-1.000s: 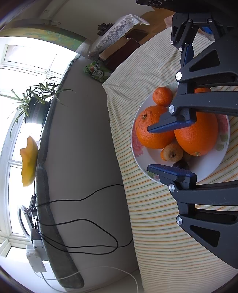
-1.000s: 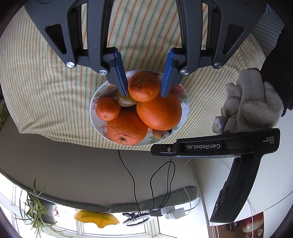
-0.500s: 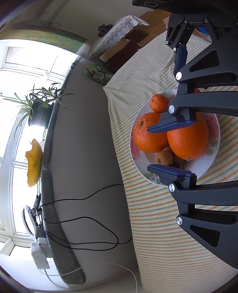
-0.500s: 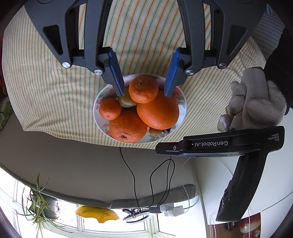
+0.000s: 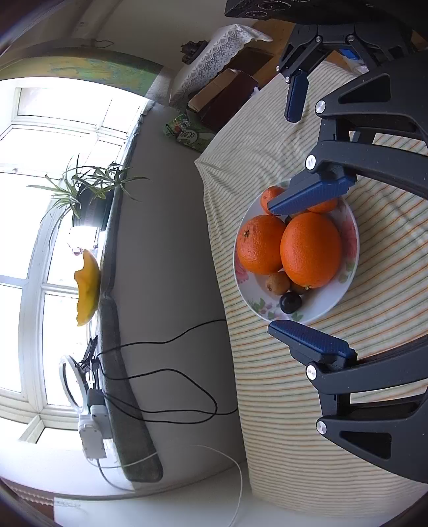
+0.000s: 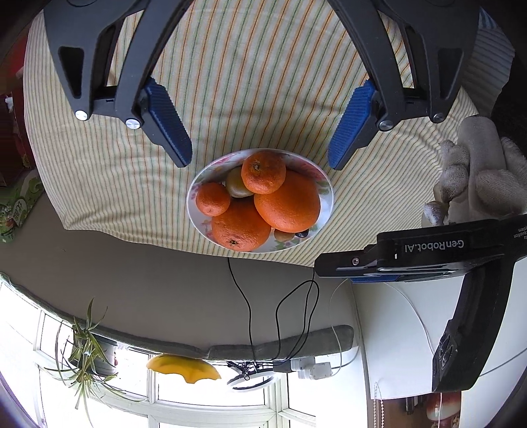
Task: Organize fruits
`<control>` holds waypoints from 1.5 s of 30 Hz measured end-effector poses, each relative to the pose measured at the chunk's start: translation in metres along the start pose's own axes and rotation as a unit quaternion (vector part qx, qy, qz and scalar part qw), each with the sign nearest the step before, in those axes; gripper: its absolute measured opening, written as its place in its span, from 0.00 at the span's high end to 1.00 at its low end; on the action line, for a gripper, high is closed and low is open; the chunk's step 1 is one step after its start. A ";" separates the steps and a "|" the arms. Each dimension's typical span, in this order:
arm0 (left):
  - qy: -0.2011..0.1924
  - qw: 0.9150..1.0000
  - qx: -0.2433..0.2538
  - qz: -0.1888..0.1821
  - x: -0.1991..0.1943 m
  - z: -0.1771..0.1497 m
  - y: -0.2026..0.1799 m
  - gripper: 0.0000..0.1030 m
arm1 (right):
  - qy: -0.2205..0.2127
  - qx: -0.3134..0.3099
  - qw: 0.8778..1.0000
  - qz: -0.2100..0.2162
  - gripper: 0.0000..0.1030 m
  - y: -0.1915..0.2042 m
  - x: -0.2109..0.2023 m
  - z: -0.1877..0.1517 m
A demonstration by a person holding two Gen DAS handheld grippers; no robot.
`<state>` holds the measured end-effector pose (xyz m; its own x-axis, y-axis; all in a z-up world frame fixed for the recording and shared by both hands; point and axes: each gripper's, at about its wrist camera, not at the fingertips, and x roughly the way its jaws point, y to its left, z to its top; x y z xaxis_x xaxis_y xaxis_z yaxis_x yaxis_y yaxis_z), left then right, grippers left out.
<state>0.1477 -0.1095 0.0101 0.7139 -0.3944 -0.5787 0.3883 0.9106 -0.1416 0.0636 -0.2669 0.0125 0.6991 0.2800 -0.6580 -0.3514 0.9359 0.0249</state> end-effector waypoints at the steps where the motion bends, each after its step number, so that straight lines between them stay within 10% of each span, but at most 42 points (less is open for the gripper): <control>1: -0.004 1.000 -0.004 0.006 -0.005 -0.002 0.000 0.31 | -0.001 0.001 1.000 -0.004 0.15 0.000 -0.003 -0.001; 17: -0.019 0.996 -0.035 0.084 -0.053 -0.047 -0.009 0.22 | -0.019 0.062 0.997 -0.051 0.04 -0.025 -0.023 -0.012; 45: -0.019 0.996 -0.029 0.085 -0.061 -0.055 -0.014 0.22 | -0.017 0.056 0.997 -0.047 0.04 -0.015 -0.021 -0.011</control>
<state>0.0666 -0.0919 0.0030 0.7880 -0.2381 -0.5677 0.2274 0.9695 -0.0910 0.0475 -0.2895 0.0183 0.7471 0.1948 -0.6356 -0.2121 0.9760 0.0497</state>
